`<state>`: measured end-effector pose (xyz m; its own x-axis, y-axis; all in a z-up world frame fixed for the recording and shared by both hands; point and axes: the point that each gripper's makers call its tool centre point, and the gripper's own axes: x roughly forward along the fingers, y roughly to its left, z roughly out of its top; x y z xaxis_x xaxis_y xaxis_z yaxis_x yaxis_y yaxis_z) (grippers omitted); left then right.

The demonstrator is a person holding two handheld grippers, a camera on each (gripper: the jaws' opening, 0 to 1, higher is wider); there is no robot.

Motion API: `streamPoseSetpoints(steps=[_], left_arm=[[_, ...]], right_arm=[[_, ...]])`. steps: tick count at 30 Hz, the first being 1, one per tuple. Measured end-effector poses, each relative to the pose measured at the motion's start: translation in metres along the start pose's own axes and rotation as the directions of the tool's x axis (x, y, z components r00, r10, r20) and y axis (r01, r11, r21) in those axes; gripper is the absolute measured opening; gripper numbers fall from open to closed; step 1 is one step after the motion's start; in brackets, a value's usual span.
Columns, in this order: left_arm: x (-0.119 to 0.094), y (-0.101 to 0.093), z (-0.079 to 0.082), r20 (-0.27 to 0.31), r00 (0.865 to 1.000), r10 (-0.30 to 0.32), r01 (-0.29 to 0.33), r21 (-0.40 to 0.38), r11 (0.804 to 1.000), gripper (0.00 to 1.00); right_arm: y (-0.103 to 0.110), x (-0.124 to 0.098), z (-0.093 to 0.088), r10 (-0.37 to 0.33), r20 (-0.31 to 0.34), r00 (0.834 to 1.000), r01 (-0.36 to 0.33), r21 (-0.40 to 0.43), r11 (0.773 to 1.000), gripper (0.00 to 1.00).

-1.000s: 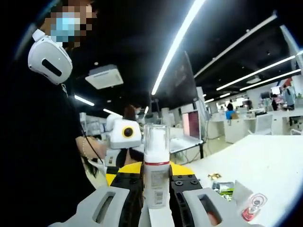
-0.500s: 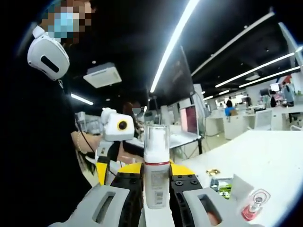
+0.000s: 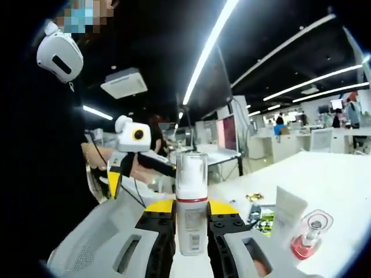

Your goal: Arrange the skincare products in the storage area until every visible bottle or jar stands upright without overlapping.

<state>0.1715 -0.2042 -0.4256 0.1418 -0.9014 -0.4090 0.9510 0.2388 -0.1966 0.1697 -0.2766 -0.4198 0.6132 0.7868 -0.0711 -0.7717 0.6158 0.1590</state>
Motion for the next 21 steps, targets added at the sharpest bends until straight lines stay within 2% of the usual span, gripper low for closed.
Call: streamPoseSetpoints(steps=[8, 14, 21], left_arm=[[0.008, 0.006, -0.006, -0.026, 1.0, 0.013, -0.013, 0.003, 1.0, 0.89], [0.011, 0.012, -0.013, -0.061, 0.998, 0.033, -0.032, 0.017, 0.999, 0.87], [0.012, 0.022, -0.012, -0.075, 0.996, 0.056, -0.055, 0.017, 0.998, 0.85]], right_arm=[[-0.022, 0.001, -0.023, -0.038, 0.003, 0.999, 0.038, -0.059, 0.997, 0.11], [-0.037, -0.001, -0.044, -0.046, 0.005, 0.999, 0.046, -0.073, 0.996, 0.11], [-0.054, -0.004, -0.067, -0.085, 0.005, 0.996, 0.085, -0.068, 0.994, 0.11]])
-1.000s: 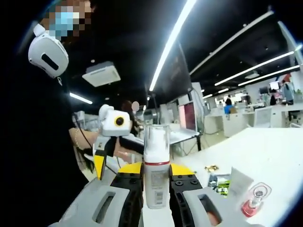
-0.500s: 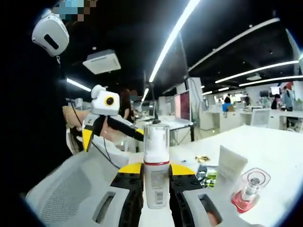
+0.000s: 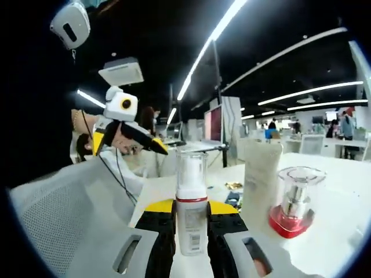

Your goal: Arrange the skincare products in the storage area until every visible bottle or jar stands upright without overlapping.

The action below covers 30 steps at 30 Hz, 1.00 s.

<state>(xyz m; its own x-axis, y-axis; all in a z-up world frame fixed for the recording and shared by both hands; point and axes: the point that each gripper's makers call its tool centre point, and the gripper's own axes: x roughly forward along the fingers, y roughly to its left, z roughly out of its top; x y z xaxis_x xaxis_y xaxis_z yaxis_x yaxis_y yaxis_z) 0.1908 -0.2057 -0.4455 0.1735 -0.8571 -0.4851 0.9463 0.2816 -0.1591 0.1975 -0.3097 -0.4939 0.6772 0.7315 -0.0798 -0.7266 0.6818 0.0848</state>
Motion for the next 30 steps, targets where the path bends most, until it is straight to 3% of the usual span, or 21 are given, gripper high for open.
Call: streamPoseSetpoints(steps=[10, 16, 30], left_arm=[[0.007, 0.002, -0.005, -0.042, 0.999, 0.008, -0.007, 0.025, 1.0, 0.83], [0.009, 0.003, -0.005, -0.065, 0.998, 0.009, -0.007, 0.035, 0.999, 0.82], [0.021, -0.005, -0.004, -0.088, 0.996, -0.016, 0.021, 0.058, 0.998, 0.81]], right_arm=[[-0.003, 0.003, -0.025, -0.009, -0.03, 0.999, 0.01, 0.02, 1.0, 0.11], [-0.004, 0.005, -0.041, 0.015, -0.101, 0.995, -0.021, -0.067, 0.998, 0.11], [-0.009, -0.004, -0.048, -0.005, -0.102, 0.995, -0.002, -0.065, 0.998, 0.12]])
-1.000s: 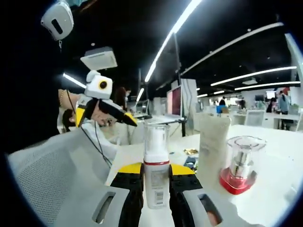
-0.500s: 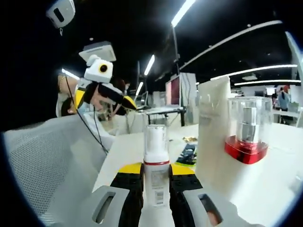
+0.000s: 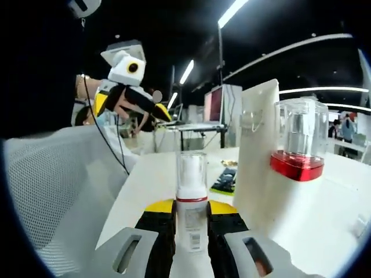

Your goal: Arrange the skincare products in the storage area until every visible bottle or jar stands upright without overlapping.

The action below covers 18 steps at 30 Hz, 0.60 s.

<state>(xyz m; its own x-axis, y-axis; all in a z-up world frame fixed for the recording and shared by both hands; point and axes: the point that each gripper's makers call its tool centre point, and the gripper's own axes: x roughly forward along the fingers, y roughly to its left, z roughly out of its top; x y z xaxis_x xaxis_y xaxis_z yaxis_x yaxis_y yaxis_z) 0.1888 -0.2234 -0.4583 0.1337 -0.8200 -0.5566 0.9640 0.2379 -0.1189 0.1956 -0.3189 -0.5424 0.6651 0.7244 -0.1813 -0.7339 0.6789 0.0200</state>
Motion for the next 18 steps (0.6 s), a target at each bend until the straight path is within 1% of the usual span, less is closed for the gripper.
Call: streamPoseSetpoints(steps=[3, 8, 12, 13, 15, 18], left_arm=[[0.001, 0.0, -0.002, -0.004, 1.0, -0.005, 0.005, 0.001, 1.0, 0.8], [0.004, -0.001, -0.003, -0.005, 1.0, -0.015, 0.015, -0.002, 1.0, 0.8], [0.005, -0.002, -0.004, -0.007, 1.0, -0.019, 0.019, -0.001, 1.0, 0.8], [0.005, -0.002, -0.004, -0.006, 1.0, -0.02, 0.02, -0.001, 1.0, 0.8], [0.005, -0.003, -0.004, -0.007, 1.0, -0.021, 0.021, -0.001, 1.0, 0.8], [0.006, -0.002, -0.005, -0.009, 1.0, -0.021, 0.021, -0.002, 1.0, 0.8]], right_arm=[[0.0, -0.002, -0.001, 0.001, -0.002, 1.0, -0.001, 0.011, 1.0, 0.12], [0.002, -0.005, -0.003, 0.013, -0.024, 1.0, -0.012, 0.014, 1.0, 0.12], [0.003, -0.005, -0.006, 0.018, -0.057, 0.998, -0.018, 0.004, 1.0, 0.12], [0.003, -0.005, -0.009, 0.019, -0.074, 0.997, -0.02, -0.008, 1.0, 0.14], [0.004, -0.005, -0.01, 0.02, -0.073, 0.997, -0.02, 0.0, 1.0, 0.18], [0.002, -0.005, -0.012, 0.01, -0.082, 0.997, -0.008, 0.016, 1.0, 0.18]])
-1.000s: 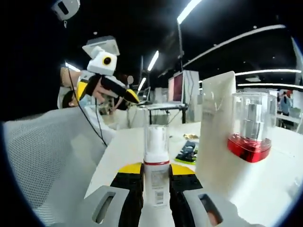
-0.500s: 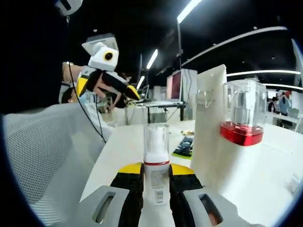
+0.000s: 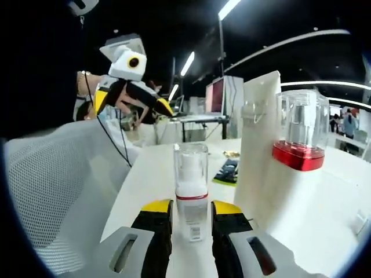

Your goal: Arrange the skincare products in the storage area until every visible bottle or jar stands upright without overlapping.

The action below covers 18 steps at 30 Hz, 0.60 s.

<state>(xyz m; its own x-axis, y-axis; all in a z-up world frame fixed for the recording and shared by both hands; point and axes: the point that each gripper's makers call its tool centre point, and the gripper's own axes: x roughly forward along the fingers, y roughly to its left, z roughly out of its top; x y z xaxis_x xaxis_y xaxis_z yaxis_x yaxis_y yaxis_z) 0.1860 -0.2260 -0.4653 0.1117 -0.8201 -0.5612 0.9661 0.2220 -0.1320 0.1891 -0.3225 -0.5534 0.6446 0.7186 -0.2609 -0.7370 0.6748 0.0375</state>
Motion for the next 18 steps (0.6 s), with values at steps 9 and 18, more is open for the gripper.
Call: streamPoseSetpoints(steps=[9, 18], left_arm=[[0.001, 0.0, -0.001, 0.006, 1.0, -0.003, 0.003, -0.009, 1.0, 0.79], [-0.002, 0.004, -0.006, 0.003, 1.0, 0.001, -0.001, -0.026, 1.0, 0.78]], right_arm=[[0.001, 0.002, -0.023, -0.01, -0.095, 0.995, 0.01, 0.001, 1.0, 0.16], [-0.003, 0.005, -0.032, -0.018, -0.122, 0.992, 0.02, 0.009, 1.0, 0.12]])
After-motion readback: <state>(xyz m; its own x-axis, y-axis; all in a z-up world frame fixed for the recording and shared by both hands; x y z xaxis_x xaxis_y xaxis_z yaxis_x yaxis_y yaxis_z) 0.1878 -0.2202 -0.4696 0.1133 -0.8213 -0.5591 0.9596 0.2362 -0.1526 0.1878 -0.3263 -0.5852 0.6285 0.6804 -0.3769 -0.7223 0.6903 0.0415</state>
